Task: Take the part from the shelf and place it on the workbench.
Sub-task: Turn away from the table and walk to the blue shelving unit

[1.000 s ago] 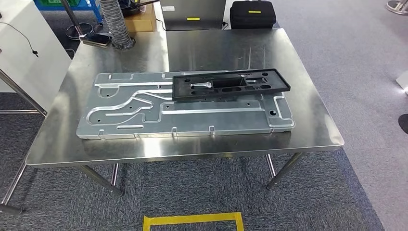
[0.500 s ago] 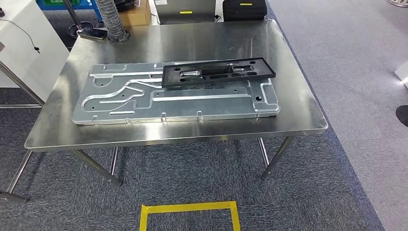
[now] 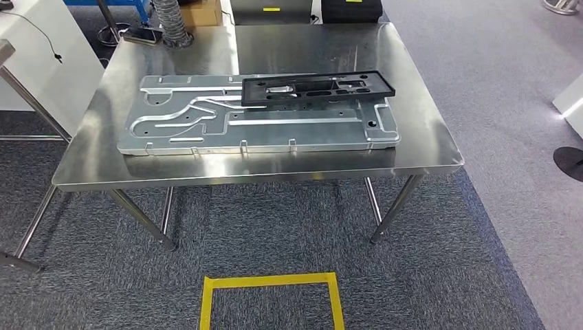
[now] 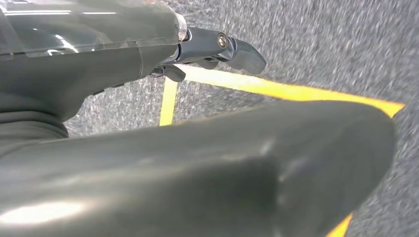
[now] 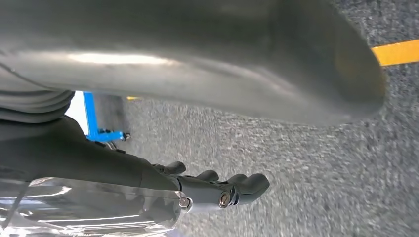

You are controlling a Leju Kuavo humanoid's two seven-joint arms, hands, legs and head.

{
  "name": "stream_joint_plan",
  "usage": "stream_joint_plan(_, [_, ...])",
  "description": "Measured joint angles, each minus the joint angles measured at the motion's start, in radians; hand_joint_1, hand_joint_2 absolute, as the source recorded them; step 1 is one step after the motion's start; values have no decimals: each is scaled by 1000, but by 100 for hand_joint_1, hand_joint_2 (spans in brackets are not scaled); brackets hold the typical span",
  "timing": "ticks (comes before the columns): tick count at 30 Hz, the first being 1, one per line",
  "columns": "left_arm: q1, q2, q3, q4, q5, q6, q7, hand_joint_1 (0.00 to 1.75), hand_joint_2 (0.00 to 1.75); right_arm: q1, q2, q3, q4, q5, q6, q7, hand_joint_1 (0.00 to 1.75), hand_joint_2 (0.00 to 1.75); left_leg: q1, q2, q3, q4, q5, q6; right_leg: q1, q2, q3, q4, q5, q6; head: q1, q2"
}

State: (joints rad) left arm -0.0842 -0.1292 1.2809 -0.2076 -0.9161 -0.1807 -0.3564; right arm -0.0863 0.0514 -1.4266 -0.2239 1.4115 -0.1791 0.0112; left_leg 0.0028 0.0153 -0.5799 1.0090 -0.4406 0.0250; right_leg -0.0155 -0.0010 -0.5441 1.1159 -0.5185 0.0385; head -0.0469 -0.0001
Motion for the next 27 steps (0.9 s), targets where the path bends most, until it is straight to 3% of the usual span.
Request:
stream_joint_plan(2, [-2,-3,-5,0,-4,0,0,0,0,-5,0,0,1,0,15,-14,0,0,-1,0,-16,10,11,-11,5,1,61,-103,-6,-9,0,0])
stream_joint_plan(5, [-4,-6,-10,0,-5,1,0,0,0,-5,0,0,2,-1,33,-30,0,0,0,-1,-25,11,25,-30,8,-1,57,-128,1,-28,0,0])
stream_joint_plan(7, [-2,-7,-13,0,-6,2,0,0,0,-7,0,0,2,-1,36,-33,0,0,2,-6,-40,49,-24,-40,4,-5,39,-133,23,-44,0,0])
stream_joint_plan(9, [-2,-8,-15,1,-6,2,0,0,0,-9,0,0,3,-1,37,-35,0,0,6,-9,-70,160,-126,-46,4,-7,13,-133,46,-53,0,0])
stream_joint_plan(10, [-2,-8,-17,1,-6,2,0,0,0,-9,0,0,3,-1,38,-38,0,0,8,-9,-82,223,-162,-49,5,-7,-3,-131,57,-54,0,0])
stream_joint_plan(11, [-3,-9,-17,1,-5,2,0,0,0,-8,-1,0,3,-1,39,-40,0,0,9,-9,-84,271,-176,-51,6,-8,-19,-129,68,-53,0,0])
stream_joint_plan(12, [-3,-9,-17,1,-4,3,0,0,0,-8,-1,0,3,-1,41,-43,0,0,10,-9,-73,289,-165,-53,7,-8,-36,-126,79,-52,0,0])
stream_joint_plan(13, [-3,-9,-17,0,-4,4,0,0,0,-8,-1,0,3,-1,43,-46,0,0,11,-9,-45,272,-135,-53,6,-8,-52,-122,89,-49,0,0])
stream_joint_plan(15, [-6,-9,-18,0,-4,7,0,0,0,-9,-2,0,4,-3,48,-45,0,0,11,-9,54,149,-92,-50,7,-7,-81,-113,108,-41,0,0])
stream_joint_plan(17, [-8,-9,-20,1,-8,9,-1,0,0,-9,-1,0,5,-8,52,-40,0,0,7,-11,145,9,-105,-39,8,-7,-97,-108,128,-30,0,0])
stream_joint_plan(18, [-9,-9,-22,1,-12,10,-2,0,0,-9,0,0,6,-12,52,-36,0,0,4,-12,163,-28,-116,-32,8,-8,-101,-109,138,-24,0,0])
stream_joint_plan(20, [-7,-9,-24,1,-17,10,-3,0,0,-8,2,-1,8,-16,53,-32,0,0,3,-9,151,-39,-105,-15,7,-8,-106,-114,155,-11,0,0])
stream_joint_plan(21, [-6,-9,-25,1,-19,10,-3,0,0,-7,3,-2,8,-17,53,-32,0,0,4,-7,139,-39,-93,-5,5,-6,-113,-107,141,-6,0,0])
stream_joint_plan(22, [-5,-8,-25,1,-20,10,-4,0,0,-5,4,-3,9,-17,53,-31,0,0,6,-5,126,-40,-80,4,4,-5,-124,-85,106,-1,0,0])
stream_joint_plan(25, [-4,-6,-25,1,-20,12,-5,0,0,-4,9,-6,12,-16,54,-29,0,0,4,-1,79,-39,-40,17,1,-3,-161,81,-51,5,0,0])
stream_joint_plan(26, [-4,-6,-25,1,-21,13,-7,0,0,-4,10,-6,13,-15,54,-29,0,0,2,-1,60,-37,-26,17,1,-3,-164,139,-69,6,0,0])
stream_joint_plan(27, [-4,-5,-25,1,-22,16,-10,0,0,-5,11,-6,13,-13,54,-28,0,0,1,-1,40,-33,-13,16,1,-3,-156,175,-60,6,0,0])
